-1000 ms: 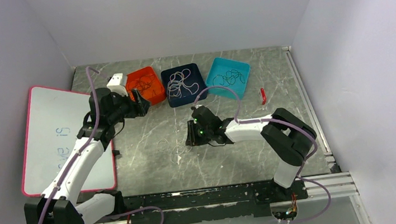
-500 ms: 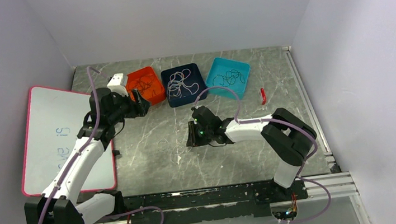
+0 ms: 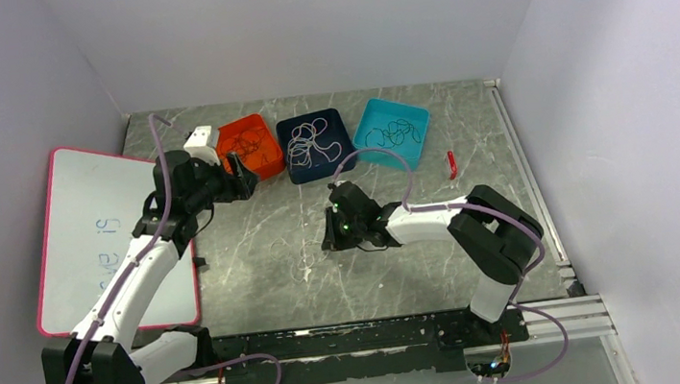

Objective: Untangle the cables

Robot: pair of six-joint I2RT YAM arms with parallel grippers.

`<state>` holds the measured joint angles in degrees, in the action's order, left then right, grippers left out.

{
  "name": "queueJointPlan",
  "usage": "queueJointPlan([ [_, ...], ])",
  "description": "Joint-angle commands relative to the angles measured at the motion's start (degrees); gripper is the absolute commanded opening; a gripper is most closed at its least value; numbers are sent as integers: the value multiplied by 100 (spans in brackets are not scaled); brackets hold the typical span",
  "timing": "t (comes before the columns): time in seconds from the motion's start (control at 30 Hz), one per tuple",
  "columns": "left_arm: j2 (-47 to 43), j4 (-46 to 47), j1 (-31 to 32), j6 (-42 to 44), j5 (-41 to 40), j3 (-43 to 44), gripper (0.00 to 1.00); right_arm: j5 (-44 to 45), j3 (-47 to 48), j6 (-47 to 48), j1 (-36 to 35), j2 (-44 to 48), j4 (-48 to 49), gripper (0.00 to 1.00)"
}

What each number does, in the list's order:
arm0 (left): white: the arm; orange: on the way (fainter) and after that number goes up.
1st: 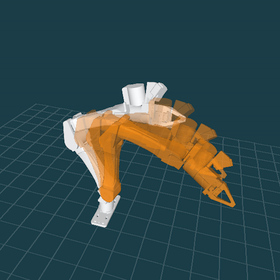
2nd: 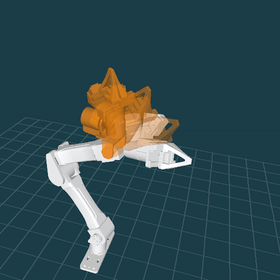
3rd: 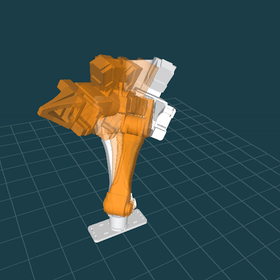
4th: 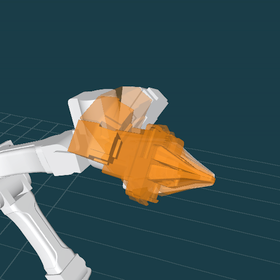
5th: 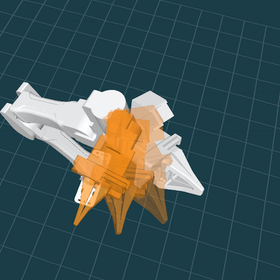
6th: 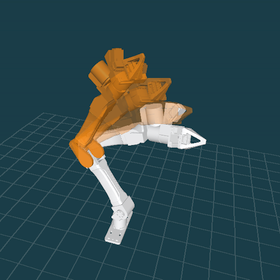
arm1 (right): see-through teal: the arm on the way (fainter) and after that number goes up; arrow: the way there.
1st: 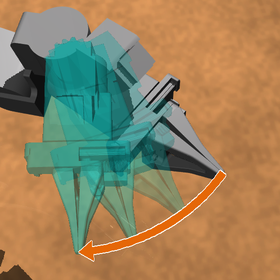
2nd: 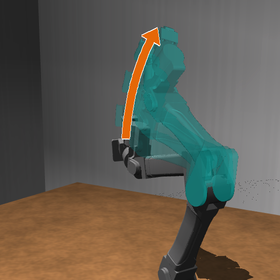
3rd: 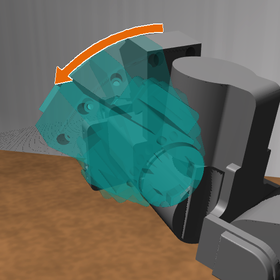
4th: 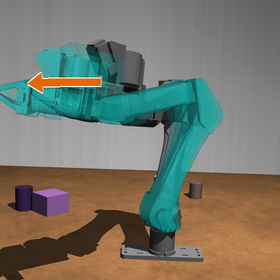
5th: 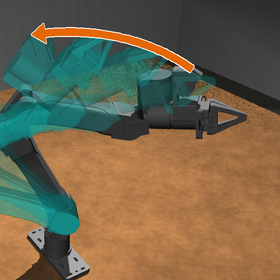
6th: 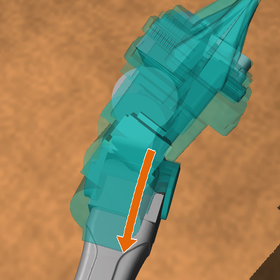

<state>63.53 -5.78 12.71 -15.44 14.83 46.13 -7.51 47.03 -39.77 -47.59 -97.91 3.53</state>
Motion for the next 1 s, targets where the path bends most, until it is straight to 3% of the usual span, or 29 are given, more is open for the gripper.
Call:
queueJointPlan([
  [0.0,-182,263,30,-20,236,11,74,189,48,247,4,218,108,5],
  [0.07,-278,383,30,9,422,-45,75,314,137,453,2,483,-8,0],
  [0.4,-609,1852,30,-63,2594,-274,90,621,1496,2026,10,1668,-1250,0],
  [0.7,-646,2460,29,-239,3343,2,96,651,3014,3222,46,1810,-2573,0],
  [0.97,-467,2943,142,-468,3887,191,97,444,3550,3648,53,1749,-2960,0],
])
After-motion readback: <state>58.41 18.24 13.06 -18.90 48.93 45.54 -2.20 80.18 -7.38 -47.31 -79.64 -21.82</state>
